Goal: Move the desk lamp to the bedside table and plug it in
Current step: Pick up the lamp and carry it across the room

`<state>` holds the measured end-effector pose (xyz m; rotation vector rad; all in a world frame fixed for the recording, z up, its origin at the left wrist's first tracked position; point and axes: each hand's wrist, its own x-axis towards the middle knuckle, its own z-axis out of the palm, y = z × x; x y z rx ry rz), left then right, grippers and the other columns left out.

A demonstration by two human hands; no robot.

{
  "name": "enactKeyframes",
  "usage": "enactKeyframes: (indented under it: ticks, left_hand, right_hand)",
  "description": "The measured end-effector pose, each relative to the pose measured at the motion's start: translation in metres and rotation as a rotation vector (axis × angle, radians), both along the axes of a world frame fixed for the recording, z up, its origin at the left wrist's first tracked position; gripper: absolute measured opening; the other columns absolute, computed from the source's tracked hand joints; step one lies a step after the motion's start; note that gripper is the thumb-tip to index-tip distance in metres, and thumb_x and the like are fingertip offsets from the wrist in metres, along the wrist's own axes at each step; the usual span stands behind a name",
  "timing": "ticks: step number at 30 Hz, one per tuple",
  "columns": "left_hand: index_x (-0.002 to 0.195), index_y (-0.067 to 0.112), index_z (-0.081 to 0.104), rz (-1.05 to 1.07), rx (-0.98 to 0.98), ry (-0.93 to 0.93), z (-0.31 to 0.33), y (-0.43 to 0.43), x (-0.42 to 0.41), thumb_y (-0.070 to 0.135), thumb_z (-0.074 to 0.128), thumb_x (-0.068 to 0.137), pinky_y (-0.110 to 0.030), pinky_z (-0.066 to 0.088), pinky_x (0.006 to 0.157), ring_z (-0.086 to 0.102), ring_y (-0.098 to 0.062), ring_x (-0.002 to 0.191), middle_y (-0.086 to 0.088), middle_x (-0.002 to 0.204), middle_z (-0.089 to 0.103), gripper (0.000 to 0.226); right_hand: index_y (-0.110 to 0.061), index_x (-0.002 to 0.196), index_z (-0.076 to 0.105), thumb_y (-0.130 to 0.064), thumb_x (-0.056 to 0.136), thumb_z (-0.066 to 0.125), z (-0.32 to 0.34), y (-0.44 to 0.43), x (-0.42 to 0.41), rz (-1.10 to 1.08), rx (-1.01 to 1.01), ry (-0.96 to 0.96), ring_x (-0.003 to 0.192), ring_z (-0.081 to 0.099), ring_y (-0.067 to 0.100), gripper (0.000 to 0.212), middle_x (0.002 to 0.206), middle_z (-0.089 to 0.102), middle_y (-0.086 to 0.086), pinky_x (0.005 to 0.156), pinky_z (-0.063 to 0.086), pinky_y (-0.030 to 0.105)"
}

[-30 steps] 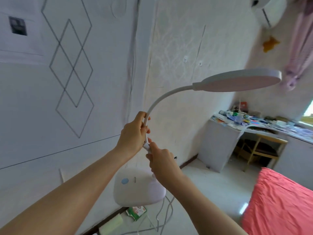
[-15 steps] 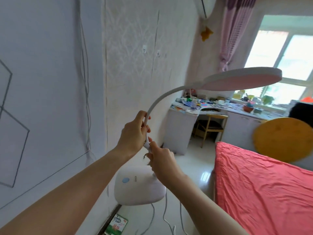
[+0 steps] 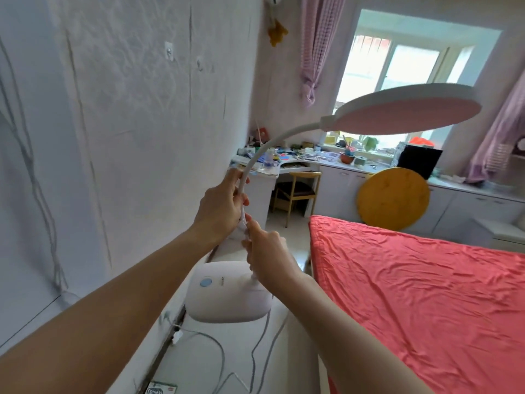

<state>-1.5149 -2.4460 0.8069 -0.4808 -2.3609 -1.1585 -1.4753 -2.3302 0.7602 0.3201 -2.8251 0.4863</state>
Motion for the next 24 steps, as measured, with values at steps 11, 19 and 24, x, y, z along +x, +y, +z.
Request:
enactKeyframes:
  ticks: [11, 19, 24]
  left_hand:
    - [0.120, 0.017, 0.045, -0.076, 0.020, 0.039, -0.001, 0.100, -0.134, 0.011, 0.055, 0.096, -0.030, 0.059, 0.068, 0.065, -0.018, 0.068, 0.001, 0.084, 0.063, 0.027]
    - [0.120, 0.017, 0.047, -0.129, 0.043, 0.050, -0.003, 0.159, -0.216, 0.012, 0.057, 0.094, -0.023, 0.056, 0.062, 0.063, -0.012, 0.064, 0.004, 0.081, 0.063, 0.028]
    - [0.119, 0.016, 0.048, -0.179, 0.050, 0.051, -0.006, 0.183, -0.277, 0.011, 0.057, 0.094, -0.025, 0.056, 0.062, 0.065, -0.016, 0.064, 0.004, 0.079, 0.062, 0.027]
  right_hand:
    - [-0.019, 0.140, 0.036, -0.008, 0.093, 0.056, 0.005, 0.100, -0.124, -0.060, -0.065, 0.024, 0.069, 0.061, 0.020, 0.052, 0.089, 0.068, 0.005, 0.058, 0.050, 0.026]
    - [-0.014, 0.133, 0.042, -0.002, 0.092, 0.054, 0.007, 0.154, -0.193, -0.098, -0.084, 0.017, 0.069, 0.062, 0.023, 0.045, 0.091, 0.070, 0.010, 0.059, 0.051, 0.029]
    - [-0.014, 0.136, 0.041, -0.003, 0.094, 0.051, 0.007, 0.174, -0.248, -0.147, -0.078, 0.022, 0.068, 0.059, 0.022, 0.045, 0.092, 0.070, 0.011, 0.059, 0.051, 0.030]
